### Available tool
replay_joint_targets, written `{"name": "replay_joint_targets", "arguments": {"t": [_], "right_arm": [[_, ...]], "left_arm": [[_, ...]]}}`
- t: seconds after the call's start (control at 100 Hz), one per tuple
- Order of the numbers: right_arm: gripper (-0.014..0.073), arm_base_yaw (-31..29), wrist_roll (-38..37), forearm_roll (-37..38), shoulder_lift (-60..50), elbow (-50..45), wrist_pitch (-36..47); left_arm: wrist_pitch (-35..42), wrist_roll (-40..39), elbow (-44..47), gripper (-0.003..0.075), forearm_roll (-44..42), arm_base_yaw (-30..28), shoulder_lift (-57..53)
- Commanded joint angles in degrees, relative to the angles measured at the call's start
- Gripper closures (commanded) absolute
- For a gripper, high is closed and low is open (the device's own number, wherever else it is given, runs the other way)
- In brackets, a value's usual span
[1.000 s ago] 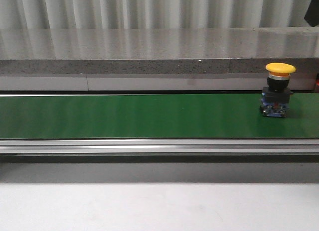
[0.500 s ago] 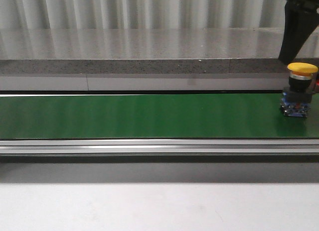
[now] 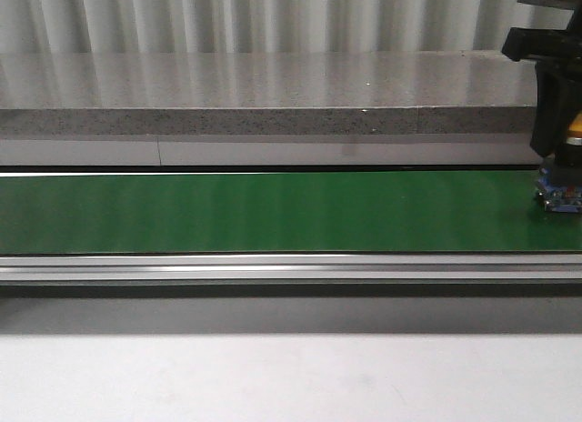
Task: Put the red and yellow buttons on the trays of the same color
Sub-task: 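Move the right gripper back toward the yellow button on the belt, then grasp the yellow button at the belt end and release it in the yellow tray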
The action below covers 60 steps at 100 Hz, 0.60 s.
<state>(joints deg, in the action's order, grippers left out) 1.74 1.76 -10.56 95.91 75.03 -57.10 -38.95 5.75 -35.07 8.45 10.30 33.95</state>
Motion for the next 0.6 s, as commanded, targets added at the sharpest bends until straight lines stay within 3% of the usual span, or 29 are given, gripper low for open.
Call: {"name": "replay_joint_targets", "arguments": {"t": [0.0, 0.27, 0.38, 0.59], "right_arm": [[0.0471, -0.09, -0.43, -0.09, -2.92, 1.86, 1.82], [0.0473, -2.91, -10.60, 7.55, -7.43, 1.56, -1.10], [0.0473, -6.13, -14.57, 10.56, -9.83, 1.56, -2.56], [0.0473, -15.05, -15.09, 11.44, -14.98, -1.00, -3.21]], "left_arm": [[3.67, -0.14, -1.43, 0.0740, 0.69, 0.53, 0.06], [3.67, -0.14, -1.43, 0.0740, 0.69, 0.53, 0.06], [3.67, -0.14, -1.43, 0.0740, 0.69, 0.53, 0.06], [3.67, -0.14, -1.43, 0.0740, 0.69, 0.53, 0.06]]}}
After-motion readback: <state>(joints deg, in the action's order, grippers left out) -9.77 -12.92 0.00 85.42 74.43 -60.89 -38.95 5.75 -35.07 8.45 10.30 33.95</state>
